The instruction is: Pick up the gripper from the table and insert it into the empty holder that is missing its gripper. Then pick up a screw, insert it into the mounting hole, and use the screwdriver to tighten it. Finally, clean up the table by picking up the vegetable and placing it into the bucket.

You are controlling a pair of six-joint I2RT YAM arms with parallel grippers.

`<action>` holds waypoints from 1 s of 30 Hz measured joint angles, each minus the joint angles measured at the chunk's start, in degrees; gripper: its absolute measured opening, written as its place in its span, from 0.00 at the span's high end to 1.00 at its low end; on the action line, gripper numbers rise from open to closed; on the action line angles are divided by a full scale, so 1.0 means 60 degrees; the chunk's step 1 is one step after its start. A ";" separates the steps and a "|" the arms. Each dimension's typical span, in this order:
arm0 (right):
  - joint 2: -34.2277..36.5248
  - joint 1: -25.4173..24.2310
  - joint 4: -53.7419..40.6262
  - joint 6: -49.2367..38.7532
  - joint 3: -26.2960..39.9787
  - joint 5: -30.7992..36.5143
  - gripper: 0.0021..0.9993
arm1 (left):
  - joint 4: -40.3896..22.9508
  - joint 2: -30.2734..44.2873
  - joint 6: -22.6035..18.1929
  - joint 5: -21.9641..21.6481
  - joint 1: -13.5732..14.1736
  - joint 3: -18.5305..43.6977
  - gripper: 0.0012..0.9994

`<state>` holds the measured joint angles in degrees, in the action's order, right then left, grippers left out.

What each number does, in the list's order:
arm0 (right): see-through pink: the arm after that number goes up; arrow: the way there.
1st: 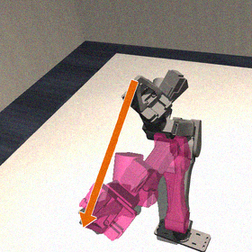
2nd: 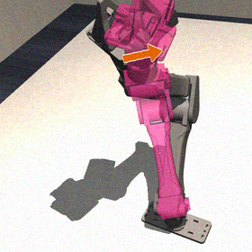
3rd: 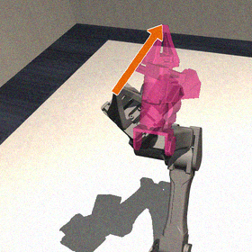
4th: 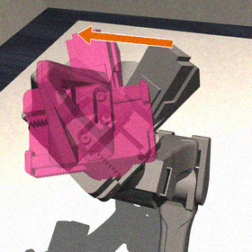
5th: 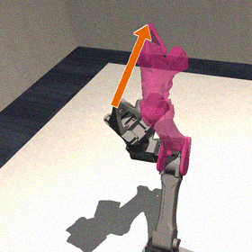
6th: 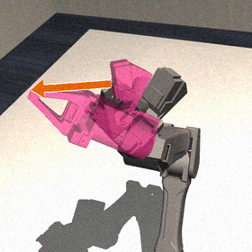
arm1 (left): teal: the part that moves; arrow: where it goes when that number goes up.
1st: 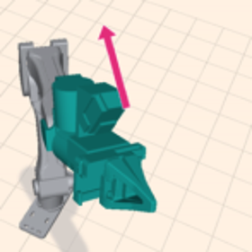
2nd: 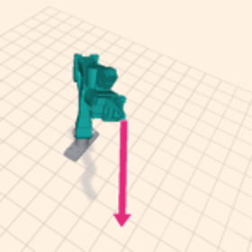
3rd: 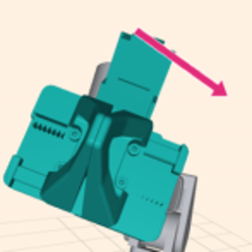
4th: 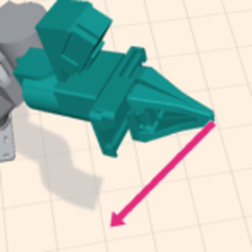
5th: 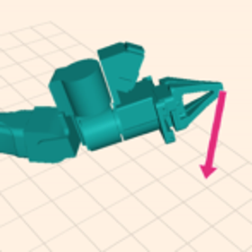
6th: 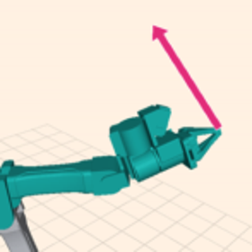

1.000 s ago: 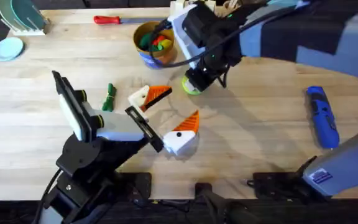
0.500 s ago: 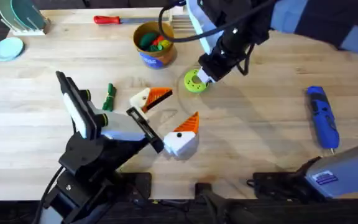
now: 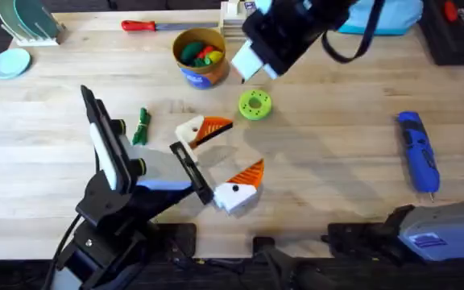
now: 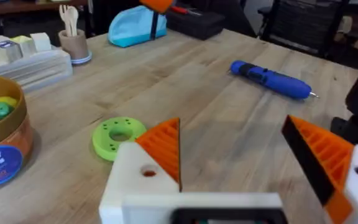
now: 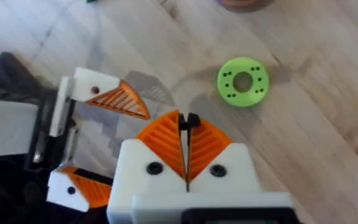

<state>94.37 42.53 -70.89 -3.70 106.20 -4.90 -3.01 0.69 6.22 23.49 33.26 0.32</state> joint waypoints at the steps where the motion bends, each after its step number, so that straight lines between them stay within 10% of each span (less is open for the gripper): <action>1: 0.0004 0.0198 -0.0047 0.0003 0.0002 -0.0079 1.00 | 0.0002 0.0000 -0.0053 0.0105 0.0000 0.0000 0.01; 11: 0.0124 0.1869 0.0037 0.0009 0.0002 -0.0379 1.00 | 0.0013 0.0000 -0.0262 0.0547 0.0000 0.0000 0.01; 30: 0.0714 0.2065 0.0508 0.0051 0.0002 -0.0409 1.00 | 0.0013 0.0000 -0.0291 0.0632 0.0000 0.0000 0.01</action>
<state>98.65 54.92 -67.84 -3.40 106.21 -7.35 -2.94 0.69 4.47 27.28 33.26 0.32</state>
